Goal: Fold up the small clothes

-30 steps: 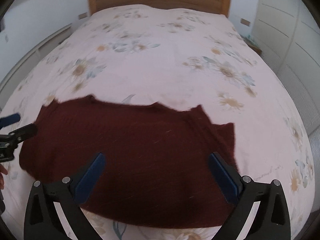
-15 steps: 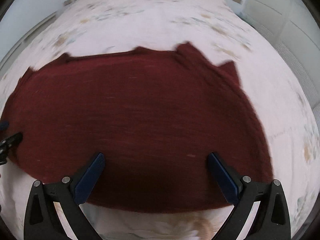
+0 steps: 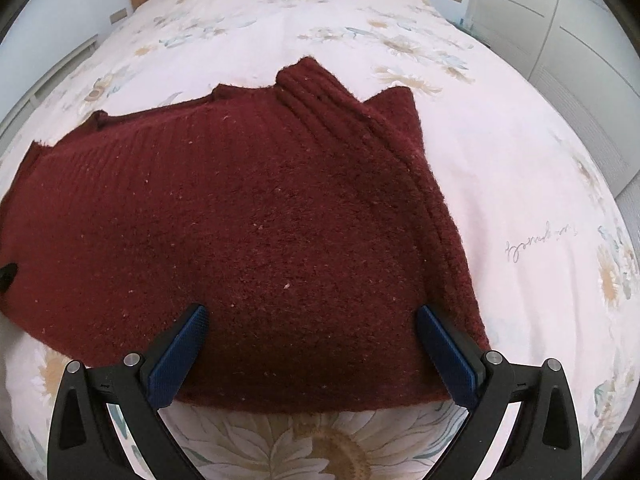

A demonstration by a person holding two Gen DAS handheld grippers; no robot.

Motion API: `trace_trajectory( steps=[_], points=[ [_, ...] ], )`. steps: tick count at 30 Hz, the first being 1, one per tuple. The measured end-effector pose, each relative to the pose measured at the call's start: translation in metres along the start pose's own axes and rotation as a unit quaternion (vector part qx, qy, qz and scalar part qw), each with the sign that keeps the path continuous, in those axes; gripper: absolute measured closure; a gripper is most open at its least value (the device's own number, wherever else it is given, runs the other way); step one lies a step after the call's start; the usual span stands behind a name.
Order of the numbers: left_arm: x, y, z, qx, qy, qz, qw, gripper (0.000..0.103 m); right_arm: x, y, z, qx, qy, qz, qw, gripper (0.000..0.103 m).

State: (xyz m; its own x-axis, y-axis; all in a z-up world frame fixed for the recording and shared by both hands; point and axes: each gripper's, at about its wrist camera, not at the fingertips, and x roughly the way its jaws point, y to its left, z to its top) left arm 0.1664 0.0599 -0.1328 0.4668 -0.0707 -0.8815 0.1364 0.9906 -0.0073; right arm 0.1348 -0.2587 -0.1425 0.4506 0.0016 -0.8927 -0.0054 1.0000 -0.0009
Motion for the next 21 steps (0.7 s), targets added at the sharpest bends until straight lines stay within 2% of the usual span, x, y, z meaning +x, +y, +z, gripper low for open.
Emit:
trace_trajectory(
  steps=[3,7,11,13,15,17,19,21],
  points=[
    [-0.002,0.002,0.001,0.006,0.007,-0.011,0.9999,0.001,-0.011,0.002,0.006,0.006,0.003,0.000,1.000,0.000],
    [-0.015,0.009,0.013,-0.006,0.032,-0.037,0.9988,0.001,-0.042,0.003,0.010,0.018,-0.015,0.015,1.000,0.000],
    [-0.047,0.035,0.029,-0.042,0.000,-0.058,0.9974,0.001,-0.067,0.012,0.008,-0.001,-0.027,0.021,0.999,0.000],
    [-0.052,0.054,0.035,-0.065,0.010,-0.068,0.9955,0.001,-0.073,0.015,0.003,-0.009,-0.024,0.027,0.999,0.000],
    [-0.047,0.072,0.037,-0.093,0.029,-0.082,0.9918,0.001,-0.075,0.018,-0.001,-0.018,-0.020,0.027,0.999,0.000],
    [-0.035,0.089,0.033,-0.127,0.045,-0.079,0.9877,0.001,-0.075,0.022,-0.005,-0.028,-0.018,0.023,0.999,0.000],
    [-0.020,0.097,0.028,-0.145,0.066,-0.074,0.9845,0.001,-0.076,0.026,-0.010,-0.033,-0.015,0.019,0.999,0.000],
    [-0.005,0.104,0.021,-0.152,0.086,-0.087,0.9809,0.001,-0.074,0.030,-0.010,-0.034,-0.010,0.019,0.999,0.000]
  ],
)
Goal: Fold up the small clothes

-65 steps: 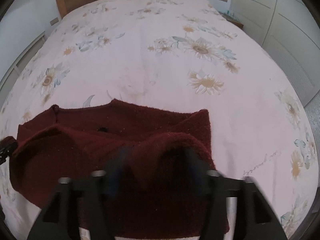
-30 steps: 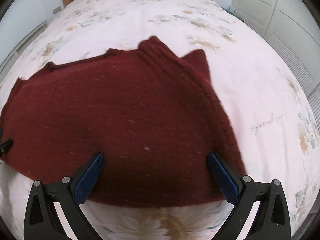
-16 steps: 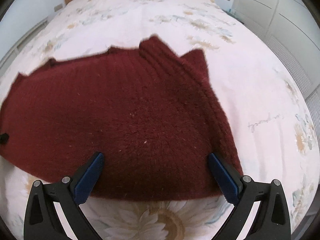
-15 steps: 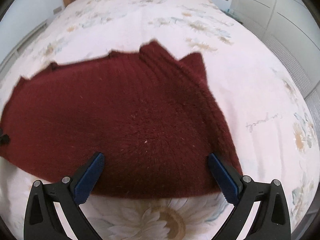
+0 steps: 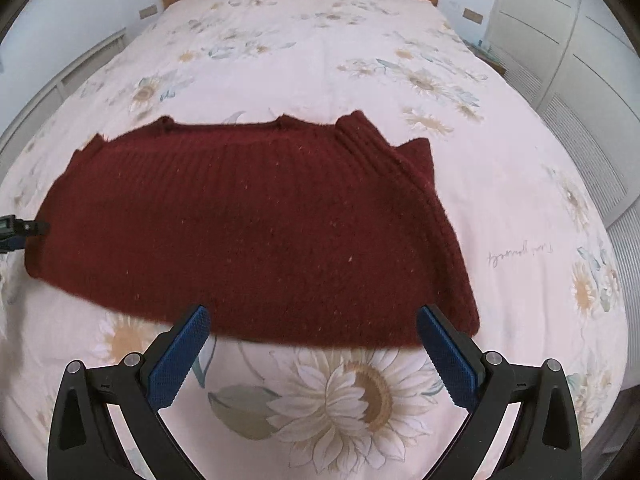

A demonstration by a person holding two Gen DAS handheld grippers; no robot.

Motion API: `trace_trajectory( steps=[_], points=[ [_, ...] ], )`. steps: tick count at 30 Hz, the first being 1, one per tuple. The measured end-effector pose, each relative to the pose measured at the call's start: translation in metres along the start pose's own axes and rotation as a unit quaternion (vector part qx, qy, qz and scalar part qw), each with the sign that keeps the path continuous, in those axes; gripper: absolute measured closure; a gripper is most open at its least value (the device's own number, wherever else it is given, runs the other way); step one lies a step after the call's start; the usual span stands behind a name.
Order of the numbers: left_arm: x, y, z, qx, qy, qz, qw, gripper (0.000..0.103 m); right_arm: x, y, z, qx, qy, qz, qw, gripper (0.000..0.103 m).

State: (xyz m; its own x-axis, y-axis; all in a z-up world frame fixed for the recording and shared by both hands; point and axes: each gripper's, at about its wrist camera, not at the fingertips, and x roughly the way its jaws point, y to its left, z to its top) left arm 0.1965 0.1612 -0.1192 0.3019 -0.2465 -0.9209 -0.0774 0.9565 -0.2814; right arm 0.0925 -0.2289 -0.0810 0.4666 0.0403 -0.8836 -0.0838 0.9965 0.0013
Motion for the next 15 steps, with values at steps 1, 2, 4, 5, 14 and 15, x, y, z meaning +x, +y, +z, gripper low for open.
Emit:
trace_trajectory(
  steps=[1,2,4,5,14,15],
  points=[
    [0.010,0.002,-0.002,-0.002,0.013,-0.003,0.9999,0.001,0.000,0.000,-0.002,0.000,0.002,0.001,1.000,0.000],
    [0.014,0.002,-0.003,-0.002,0.017,-0.007,0.9998,0.001,0.001,0.004,-0.001,0.000,0.004,0.001,1.000,0.000],
    [0.022,0.000,-0.005,-0.004,0.013,-0.025,0.9996,0.001,0.000,0.004,-0.004,-0.004,0.006,-0.004,1.000,0.000],
    [0.023,-0.001,-0.005,-0.005,0.008,-0.032,0.9994,0.001,0.000,0.004,-0.005,-0.006,0.006,-0.007,1.000,0.000],
    [0.044,-0.030,-0.008,0.059,0.026,-0.056,0.9964,0.009,-0.003,-0.008,-0.010,0.014,-0.006,-0.007,1.000,0.000],
    [0.045,-0.033,-0.009,0.065,0.026,-0.058,0.9958,0.014,-0.004,-0.011,-0.011,0.019,-0.008,-0.006,1.000,0.000]
  ],
)
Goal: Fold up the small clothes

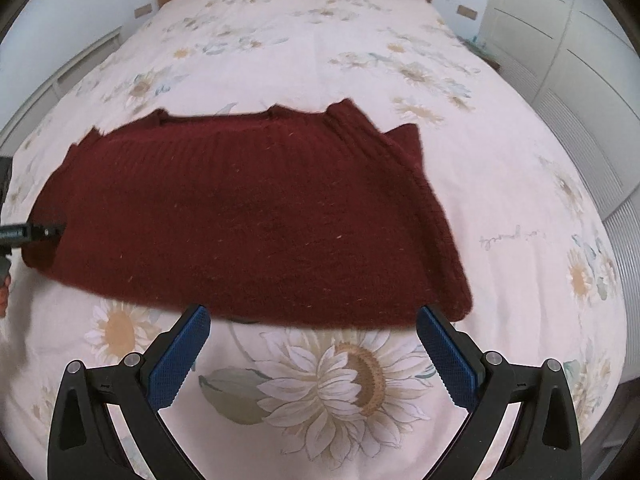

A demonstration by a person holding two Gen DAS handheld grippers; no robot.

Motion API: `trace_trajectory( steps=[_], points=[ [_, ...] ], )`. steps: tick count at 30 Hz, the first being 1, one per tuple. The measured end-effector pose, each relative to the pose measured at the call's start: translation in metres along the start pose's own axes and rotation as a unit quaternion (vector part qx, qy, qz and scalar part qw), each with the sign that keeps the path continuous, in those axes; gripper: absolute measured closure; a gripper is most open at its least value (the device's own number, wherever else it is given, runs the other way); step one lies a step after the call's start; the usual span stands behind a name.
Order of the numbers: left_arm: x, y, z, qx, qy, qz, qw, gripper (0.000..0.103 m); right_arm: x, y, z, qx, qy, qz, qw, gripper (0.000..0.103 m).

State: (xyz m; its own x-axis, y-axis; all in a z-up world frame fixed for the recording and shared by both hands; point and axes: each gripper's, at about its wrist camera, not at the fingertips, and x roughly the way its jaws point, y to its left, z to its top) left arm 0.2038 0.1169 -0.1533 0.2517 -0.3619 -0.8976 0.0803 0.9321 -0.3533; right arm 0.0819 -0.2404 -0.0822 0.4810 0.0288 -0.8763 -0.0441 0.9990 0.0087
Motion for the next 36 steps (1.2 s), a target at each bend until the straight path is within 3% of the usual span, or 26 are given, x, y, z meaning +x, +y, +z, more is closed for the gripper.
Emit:
trace_trajectory(
  steps=[2,4,7,15,24,31,33,36],
  points=[
    [0.000,-0.004,0.001,0.001,0.000,-0.016,0.9999,0.042,-0.002,-0.007,0.000,0.012,-0.006,0.000,1.000,0.000],
    [-0.002,-0.007,0.002,-0.001,0.004,-0.039,0.9992,0.061,-0.005,-0.015,0.000,0.021,-0.012,-0.003,1.000,0.000],
    [-0.009,-0.019,0.001,0.011,0.005,-0.033,0.9994,0.068,-0.010,-0.026,-0.001,0.032,-0.019,-0.005,0.999,0.000],
    [-0.058,-0.075,0.026,0.017,-0.012,-0.060,0.9980,0.071,-0.024,-0.064,-0.009,0.059,-0.035,-0.002,0.998,0.000],
    [-0.087,-0.207,0.053,0.095,-0.031,-0.072,0.9925,0.073,-0.041,-0.117,-0.020,0.103,-0.057,-0.008,0.993,0.000],
    [-0.033,-0.330,0.065,0.179,-0.002,-0.046,0.9827,0.073,-0.043,-0.149,-0.035,0.131,-0.046,-0.022,0.990,0.000],
    [-0.008,-0.348,0.062,0.182,0.008,-0.026,0.9828,0.073,-0.041,-0.155,-0.039,0.132,-0.033,-0.034,0.990,0.000],
    [0.040,-0.367,0.053,0.190,0.028,0.033,0.9809,0.073,-0.039,-0.164,-0.047,0.142,-0.023,-0.040,0.989,0.000]
  ],
)
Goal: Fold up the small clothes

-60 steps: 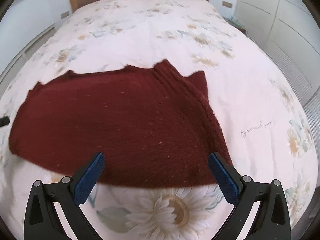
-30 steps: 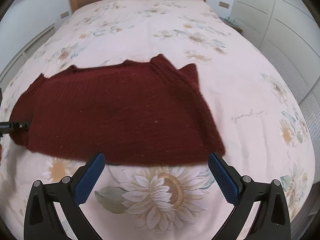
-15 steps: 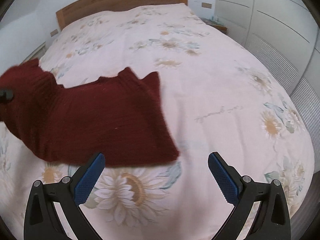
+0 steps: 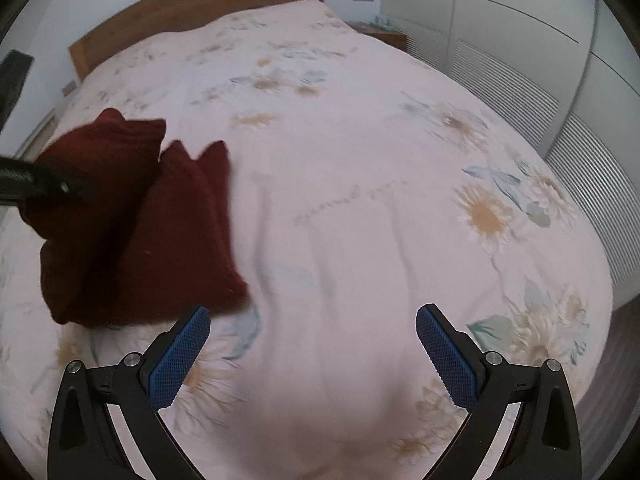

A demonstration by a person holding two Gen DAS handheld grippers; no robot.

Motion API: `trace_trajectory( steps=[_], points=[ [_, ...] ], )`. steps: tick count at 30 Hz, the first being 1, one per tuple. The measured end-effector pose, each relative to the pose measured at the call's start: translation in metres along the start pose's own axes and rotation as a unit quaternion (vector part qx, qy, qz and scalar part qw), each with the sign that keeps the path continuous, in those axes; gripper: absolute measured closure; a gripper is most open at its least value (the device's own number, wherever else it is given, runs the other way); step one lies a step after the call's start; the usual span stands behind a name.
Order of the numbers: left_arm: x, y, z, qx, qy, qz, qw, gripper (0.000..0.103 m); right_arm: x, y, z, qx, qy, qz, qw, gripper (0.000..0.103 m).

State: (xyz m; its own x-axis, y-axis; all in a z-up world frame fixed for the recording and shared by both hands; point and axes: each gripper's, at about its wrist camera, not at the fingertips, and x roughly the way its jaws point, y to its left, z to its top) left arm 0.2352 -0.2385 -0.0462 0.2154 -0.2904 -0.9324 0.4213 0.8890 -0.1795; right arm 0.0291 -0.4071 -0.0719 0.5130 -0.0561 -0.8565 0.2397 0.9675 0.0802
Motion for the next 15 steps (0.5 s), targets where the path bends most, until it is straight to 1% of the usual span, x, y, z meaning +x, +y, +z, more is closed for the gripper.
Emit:
trace_trajectory(
  steps=[1,3,4,5,6,10,12,13,14,15],
  points=[
    [0.011,-0.004,-0.001,0.003,0.009,0.013,0.9999,0.072,0.001,-0.003,-0.001,0.003,0.001,0.001,1.000,0.000],
    [0.026,-0.002,-0.009,-0.003,0.021,0.025,0.9995,0.071,0.001,-0.008,-0.004,0.008,0.004,0.003,1.000,0.000],
    [0.036,-0.003,-0.010,-0.007,0.028,0.033,0.9991,0.069,0.001,-0.009,-0.005,0.008,0.005,0.003,1.000,0.000],
    [0.038,0.000,-0.012,-0.007,0.030,0.039,0.9988,0.064,0.001,-0.010,-0.006,0.008,0.006,0.004,1.000,0.000],
    [0.044,-0.003,-0.012,-0.004,0.034,0.053,0.9980,0.064,0.001,-0.011,-0.007,0.009,0.006,0.005,1.000,0.000],
    [0.048,-0.010,-0.013,-0.005,0.041,0.073,0.9965,0.058,-0.001,-0.011,-0.008,0.011,0.005,0.010,1.000,0.000],
    [0.043,-0.011,-0.011,-0.007,0.035,0.079,0.9963,0.055,-0.003,-0.010,-0.008,0.009,0.003,0.010,1.000,0.000],
    [0.039,-0.011,-0.008,-0.009,0.032,0.081,0.9962,0.047,-0.003,-0.009,-0.008,0.008,0.002,0.009,1.000,0.000],
    [0.035,-0.010,-0.005,-0.012,0.027,0.084,0.9961,0.033,-0.004,-0.009,-0.008,0.007,0.001,0.010,1.000,0.000],
    [0.028,-0.010,-0.004,-0.013,0.021,0.079,0.9965,0.026,-0.005,-0.009,-0.007,0.007,0.000,0.011,1.000,0.000]
  ],
)
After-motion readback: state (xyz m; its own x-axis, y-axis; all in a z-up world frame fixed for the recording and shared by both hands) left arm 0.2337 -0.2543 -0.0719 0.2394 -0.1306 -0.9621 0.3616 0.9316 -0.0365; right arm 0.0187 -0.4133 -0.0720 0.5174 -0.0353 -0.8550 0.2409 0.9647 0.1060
